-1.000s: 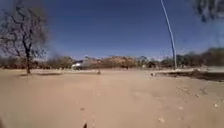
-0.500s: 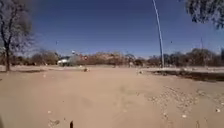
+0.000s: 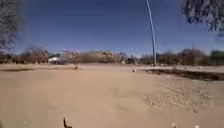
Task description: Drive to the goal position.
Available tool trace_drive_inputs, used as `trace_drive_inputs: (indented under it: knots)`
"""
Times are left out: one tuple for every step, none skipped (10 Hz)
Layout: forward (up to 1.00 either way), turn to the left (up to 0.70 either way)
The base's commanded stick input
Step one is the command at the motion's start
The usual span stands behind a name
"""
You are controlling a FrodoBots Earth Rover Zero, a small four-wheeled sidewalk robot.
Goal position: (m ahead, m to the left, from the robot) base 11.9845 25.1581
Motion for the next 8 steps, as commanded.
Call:
trace_drive_inputs:
  knots:
    - [1.00,-0.06]
    - [1.00,-0.01]
    - [1.00,0.00]
    - [1.00,0.00]
    - [1.00,0.00]
    - [1.00,0.00]
    - [1.00,0.00]
    - [1.00,0.00]
